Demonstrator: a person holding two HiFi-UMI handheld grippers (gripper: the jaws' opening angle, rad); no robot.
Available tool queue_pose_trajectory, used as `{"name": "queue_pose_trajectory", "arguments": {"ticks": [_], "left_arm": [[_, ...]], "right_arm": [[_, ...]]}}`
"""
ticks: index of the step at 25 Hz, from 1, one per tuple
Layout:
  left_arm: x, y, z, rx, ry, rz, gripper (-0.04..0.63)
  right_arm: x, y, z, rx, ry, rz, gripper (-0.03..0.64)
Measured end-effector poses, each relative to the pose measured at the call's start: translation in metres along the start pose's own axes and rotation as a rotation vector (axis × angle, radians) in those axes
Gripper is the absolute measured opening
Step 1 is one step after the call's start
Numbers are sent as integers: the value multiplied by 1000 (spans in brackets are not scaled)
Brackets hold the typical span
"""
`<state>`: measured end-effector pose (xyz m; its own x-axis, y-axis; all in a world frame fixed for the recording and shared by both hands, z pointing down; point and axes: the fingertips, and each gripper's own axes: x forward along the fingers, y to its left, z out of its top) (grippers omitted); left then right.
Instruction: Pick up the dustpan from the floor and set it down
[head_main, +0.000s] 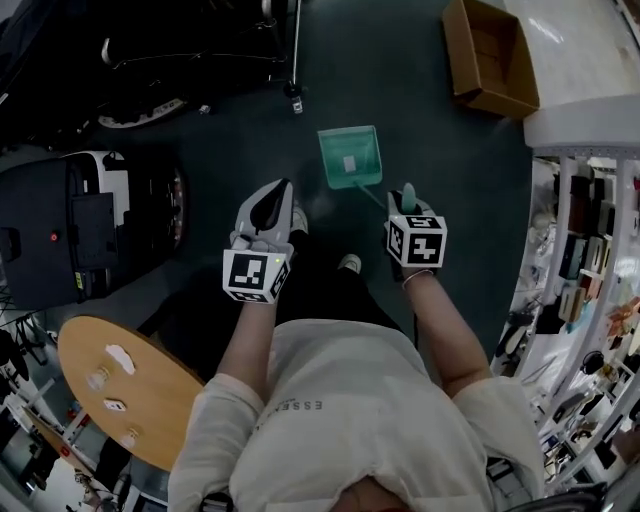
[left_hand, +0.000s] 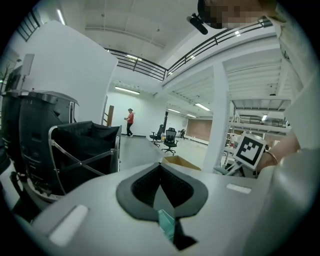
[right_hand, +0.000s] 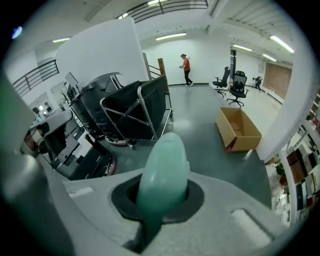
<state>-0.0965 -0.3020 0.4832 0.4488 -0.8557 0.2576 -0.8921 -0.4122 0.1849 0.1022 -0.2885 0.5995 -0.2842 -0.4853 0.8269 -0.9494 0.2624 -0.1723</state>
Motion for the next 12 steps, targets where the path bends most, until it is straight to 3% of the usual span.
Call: {"name": "queue_pose_trajectory", "arguments": {"ticks": [12], "left_arm": [[50, 55, -47, -119, 58, 6, 17]], "right_arm": [[144, -11, 0, 52, 116, -62, -8]]}}
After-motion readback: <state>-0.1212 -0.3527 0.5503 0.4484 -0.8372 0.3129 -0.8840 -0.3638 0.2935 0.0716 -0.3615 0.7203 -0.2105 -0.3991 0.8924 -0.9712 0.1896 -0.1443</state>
